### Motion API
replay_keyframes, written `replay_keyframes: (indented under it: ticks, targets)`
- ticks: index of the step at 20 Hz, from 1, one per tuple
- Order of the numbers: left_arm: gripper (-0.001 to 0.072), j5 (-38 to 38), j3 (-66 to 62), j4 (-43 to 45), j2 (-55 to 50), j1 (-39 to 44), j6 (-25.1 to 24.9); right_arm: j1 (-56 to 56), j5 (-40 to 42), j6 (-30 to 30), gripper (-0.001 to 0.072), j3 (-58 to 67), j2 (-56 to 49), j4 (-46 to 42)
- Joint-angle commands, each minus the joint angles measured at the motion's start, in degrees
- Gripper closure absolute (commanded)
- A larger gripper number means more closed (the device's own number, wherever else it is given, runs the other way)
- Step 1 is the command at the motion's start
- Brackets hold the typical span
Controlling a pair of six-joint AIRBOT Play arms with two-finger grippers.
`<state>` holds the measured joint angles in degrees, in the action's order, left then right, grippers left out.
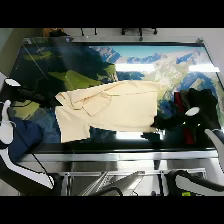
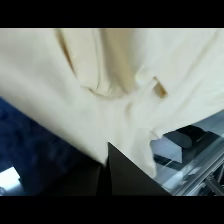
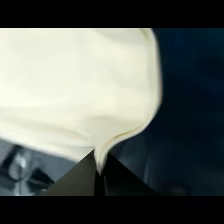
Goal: Fold the shirts.
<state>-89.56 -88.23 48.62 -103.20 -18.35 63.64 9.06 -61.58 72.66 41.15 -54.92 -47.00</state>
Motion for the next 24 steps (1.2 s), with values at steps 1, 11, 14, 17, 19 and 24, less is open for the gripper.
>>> replay_keyframes:
  ticks: [1, 11, 14, 17, 19, 24]
  targets:
    - [0.0694, -2.45, -2.51, -13.46, 11.23, -1.07, -0.17, 2.23, -7.56, -3.52, 0.069, 17.9, 6.01, 6.73]
    - [0.0694, 20.68, -30.75, -39.63, 56.28, -29.77, -1.75, 23.21, -3.39, -7.85, 0.0692, 81.57, 10.29, 26.47]
    - [0.0694, 20.57, -31.85, -37.07, 58.66, -35.98, 2.4, 23.21, -3.65, -9.31, 0.0692, 81.88, 10.36, 26.27]
    - [0.0694, 18.01, -24.65, -39.15, 57.79, -32.74, 0.55, 23.23, -7.76, -9.97, 0.069, 81.11, 7.82, 26.14]
    - [0.0694, 15.39, -19.91, -39.21, 55.23, -28.15, -0.92, 23.21, -11.02, -10.62, 0.069, 77.33, 5.77, 26.27]
    - [0.0694, 15.74, -8.94, -24.2, 42.18, -2.78, -3.63, 15.96, -11.91, -14.67, 0.069, 55.69, 0.09, 23.69]
